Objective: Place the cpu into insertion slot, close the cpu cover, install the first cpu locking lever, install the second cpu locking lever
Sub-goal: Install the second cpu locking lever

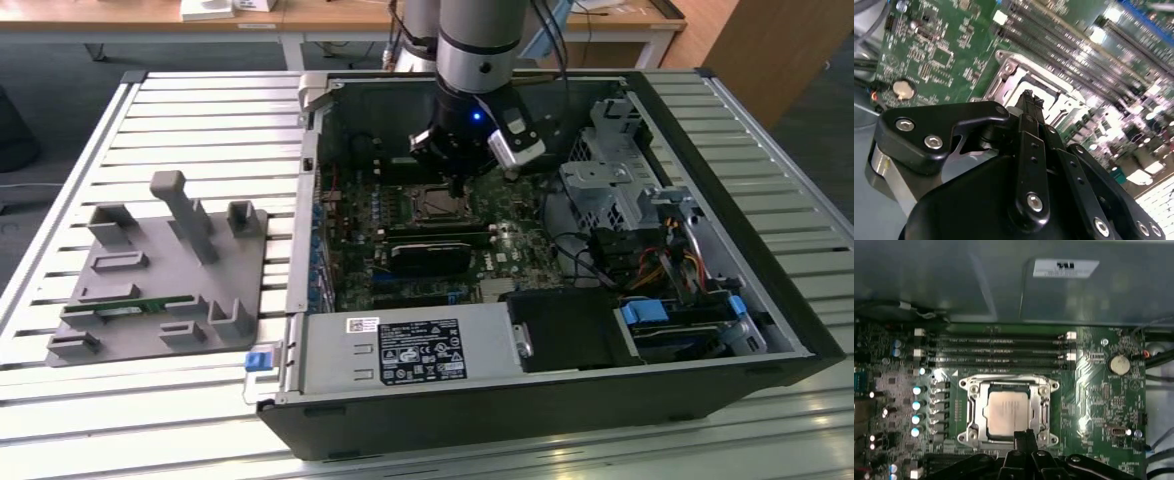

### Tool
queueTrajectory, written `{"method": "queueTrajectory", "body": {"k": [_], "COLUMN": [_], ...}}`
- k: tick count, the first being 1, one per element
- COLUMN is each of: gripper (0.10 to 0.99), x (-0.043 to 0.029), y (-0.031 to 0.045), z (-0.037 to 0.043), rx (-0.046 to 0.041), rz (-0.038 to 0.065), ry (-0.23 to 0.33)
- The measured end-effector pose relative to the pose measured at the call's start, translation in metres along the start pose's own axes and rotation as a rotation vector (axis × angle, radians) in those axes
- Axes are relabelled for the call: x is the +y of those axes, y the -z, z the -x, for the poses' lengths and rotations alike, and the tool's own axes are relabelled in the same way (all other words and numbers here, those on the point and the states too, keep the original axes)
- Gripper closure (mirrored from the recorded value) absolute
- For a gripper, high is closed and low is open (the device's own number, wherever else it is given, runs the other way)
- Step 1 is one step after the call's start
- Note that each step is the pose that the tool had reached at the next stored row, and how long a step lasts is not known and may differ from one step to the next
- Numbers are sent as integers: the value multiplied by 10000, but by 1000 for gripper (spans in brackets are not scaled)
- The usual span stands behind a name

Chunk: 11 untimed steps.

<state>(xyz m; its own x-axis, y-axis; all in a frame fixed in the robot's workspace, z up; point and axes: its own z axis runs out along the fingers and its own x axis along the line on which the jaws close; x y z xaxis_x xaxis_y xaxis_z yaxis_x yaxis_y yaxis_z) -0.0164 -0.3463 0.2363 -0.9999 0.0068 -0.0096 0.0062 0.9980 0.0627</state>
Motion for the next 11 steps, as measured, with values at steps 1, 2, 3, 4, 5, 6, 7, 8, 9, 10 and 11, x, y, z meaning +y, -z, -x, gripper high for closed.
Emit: {"method": "queueTrajectory", "body": {"k": [1, 2, 3, 4, 5, 6, 7, 8, 9, 10, 11], "gripper": [980, 980, 980, 980, 980, 980, 980, 980, 980, 980, 980], "x": [-24, -42, -57, -75, -91, -106, -129, -144, -156, -166, -172], "y": [1, 1, 1, 2, 3, 3, 3, 3, 3, 3, 3], "z": [0, 0, 1, 3, 4, 4, 4, 4, 4, 4, 4], "rx": [10, 24, 40, 56, 62, 65, 67, 69, 70, 71, 71], "rz": [-1, 0, 1, 0, -1, 0, 1, 0, 1, 0, 0], "ry": [0, -1, -2, -3, -4, -4, -5, -5, -5, -5, -5]}}
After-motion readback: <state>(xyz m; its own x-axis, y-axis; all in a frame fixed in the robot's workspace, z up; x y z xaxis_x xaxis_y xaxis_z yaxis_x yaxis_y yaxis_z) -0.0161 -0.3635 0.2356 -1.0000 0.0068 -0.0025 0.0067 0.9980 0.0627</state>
